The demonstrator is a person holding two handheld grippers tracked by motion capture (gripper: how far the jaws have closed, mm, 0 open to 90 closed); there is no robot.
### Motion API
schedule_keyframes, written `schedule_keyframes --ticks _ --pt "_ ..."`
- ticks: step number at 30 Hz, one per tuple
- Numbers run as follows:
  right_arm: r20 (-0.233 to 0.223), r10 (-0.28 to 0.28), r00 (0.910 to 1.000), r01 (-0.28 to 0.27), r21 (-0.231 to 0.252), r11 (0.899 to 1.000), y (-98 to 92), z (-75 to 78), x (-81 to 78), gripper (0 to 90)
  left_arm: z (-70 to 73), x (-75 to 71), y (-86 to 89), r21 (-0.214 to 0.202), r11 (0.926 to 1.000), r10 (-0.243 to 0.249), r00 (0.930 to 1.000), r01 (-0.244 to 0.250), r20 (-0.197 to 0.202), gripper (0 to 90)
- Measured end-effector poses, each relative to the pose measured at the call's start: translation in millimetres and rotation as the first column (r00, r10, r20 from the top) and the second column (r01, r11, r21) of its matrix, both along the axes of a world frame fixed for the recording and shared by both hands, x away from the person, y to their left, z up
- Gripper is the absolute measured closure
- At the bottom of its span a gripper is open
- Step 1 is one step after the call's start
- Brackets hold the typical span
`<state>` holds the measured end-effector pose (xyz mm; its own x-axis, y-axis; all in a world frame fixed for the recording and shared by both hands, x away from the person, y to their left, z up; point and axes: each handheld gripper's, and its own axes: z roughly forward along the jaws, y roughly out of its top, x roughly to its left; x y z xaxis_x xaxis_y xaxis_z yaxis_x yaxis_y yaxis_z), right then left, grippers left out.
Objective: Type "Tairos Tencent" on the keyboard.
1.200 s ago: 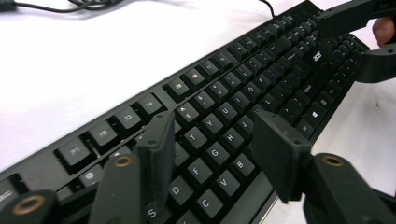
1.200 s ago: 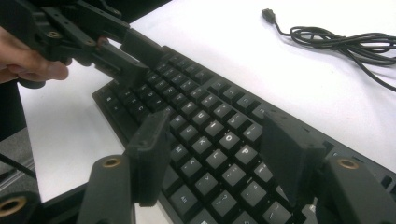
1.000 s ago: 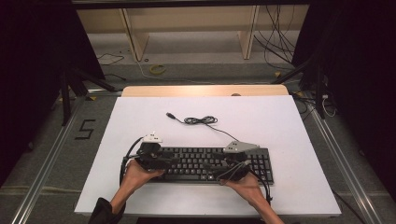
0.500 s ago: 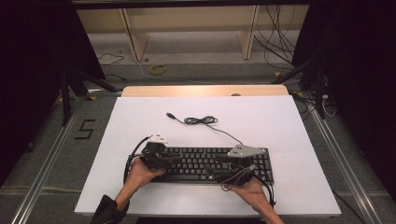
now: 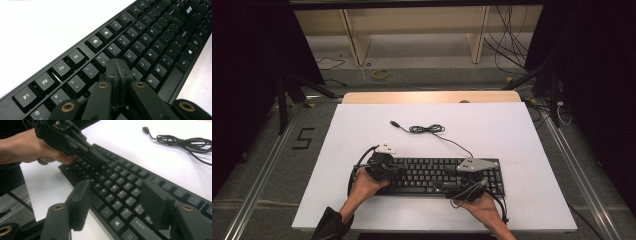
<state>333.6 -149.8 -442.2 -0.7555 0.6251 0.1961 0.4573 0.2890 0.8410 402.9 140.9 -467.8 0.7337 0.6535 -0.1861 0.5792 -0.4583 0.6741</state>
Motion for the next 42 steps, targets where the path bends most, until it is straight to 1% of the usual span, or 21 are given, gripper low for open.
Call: schedule_keyframes --ticks 3,4,5,8,10,12,17,18,19,20,22,24,26,30,33,37,39,42 --pt "0.002 -0.001 1.0 0.001 0.002 1.0 -1.0 -0.3 -0.5 42.2 -3.0 0.7 -1.2 0.012 0.9999 0.007 1.0 -0.007 -0.005 88.9" --pt "0.002 -0.001 1.0 0.001 0.001 1.0 -1.3 -0.2 -0.8 42.1 -3.9 0.7 -1.2 0.006 0.9999 0.009 0.9999 -0.009 -0.009 89.0" --pt "0.002 -0.001 1.0 0.001 0.002 1.0 -1.6 -0.1 -1.2 42.0 -5.0 1.1 -1.7 0.012 0.9999 0.007 0.9999 -0.007 -0.012 89.0" --pt "0.003 -0.003 1.0 0.003 0.001 1.0 -2.6 0.0 -1.8 41.7 -6.0 1.7 -1.2 0.009 0.9999 0.01 0.9997 -0.01 -0.021 89.1" --pt "0.001 -0.003 1.0 0.003 0.002 1.0 -3.4 -0.1 -2.5 41.5 -6.8 1.4 -1.3 0.003 0.9999 0.016 0.9997 -0.016 -0.018 89.2" --pt "0.0 -0.004 1.0 0.004 0.001 1.0 -3.9 -0.3 -3.3 41.4 -7.1 1.2 -1.1 -0.006 0.9997 0.022 0.9995 -0.022 -0.023 89.2" --pt "0.002 -0.009 1.0 0.009 0.0 1.0 -6.6 -0.1 -4.6 41.2 -4.3 0.1 -1.4 0.009 0.9997 0.021 0.9996 -0.021 -0.019 88.9" --pt "0.001 -0.012 0.9999 0.012 0.002 1.0 -7.3 0.0 -4.6 41.1 -3.8 -0.1 -1.1 0.007 0.9998 0.02 0.9996 -0.02 -0.017 88.7" --pt "0.002 -0.012 0.9999 0.012 0.002 1.0 -7.9 -0.1 -4.5 41.0 -2.4 -0.2 -0.2 -0.005 0.9997 0.022 0.9996 -0.022 -0.019 87.5" --pt "0.002 -0.016 0.9999 0.016 0.003 1.0 -8.7 -0.1 -4.6 41.0 -1.4 0.0 0.5 -0.003 0.9997 0.023 0.9996 -0.023 -0.014 85.8" --pt "0.003 -0.018 0.9998 0.018 0.004 1.0 -9.9 -0.4 -4.6 40.9 0.3 -0.4 1.8 -0.015 0.9994 0.03 0.9994 -0.03 -0.014 81.9" --pt "0.002 -0.021 0.9998 0.021 0.004 1.0 -11.0 -0.6 -4.6 40.9 2.4 -1.1 4.1 -0.039 0.9989 0.026 0.9995 -0.027 -0.017 79.0" --pt "0.003 -0.023 0.9997 0.023 0.004 1.0 -12.2 -0.5 -4.7 40.7 4.6 -2.2 5.5 -0.055 0.9981 0.028 0.9995 -0.029 -0.012 75.5" --pt "0.004 -0.025 0.9997 0.025 0.007 1.0 -15.0 -0.2 -5.3 40.6 10.0 -4.2 8.9 -0.098 0.9945 0.035 0.9993 -0.036 -0.01 66.1" --pt "0.008 -0.029 0.9995 0.029 0.005 1.0 -17.9 -0.9 -5.4 40.5 12.8 -5.6 11.1 -0.128 0.9906 0.047 0.9988 -0.049 -0.011 55.7" --pt "0.008 -0.036 0.9993 0.036 0.008 0.999 -22.2 -1.4 -4.9 40.5 15.3 -8.3 13.8 -0.156 0.9864 0.051 0.9987 -0.051 -0.008 42.9" --pt "0.008 -0.041 0.9991 0.041 0.012 0.999 -24.3 -1.5 -4.5 40.5 16.3 -10.1 15.0 -0.162 0.9857 0.046 0.999 -0.045 -0.003 40.3" --pt "0.009 -0.042 0.9991 0.042 0.012 0.999 -25.7 -1.6 -5.0 40.3 17.2 -13.0 16.1 -0.179 0.9828 0.046 0.9989 -0.044 0.005 35.9"
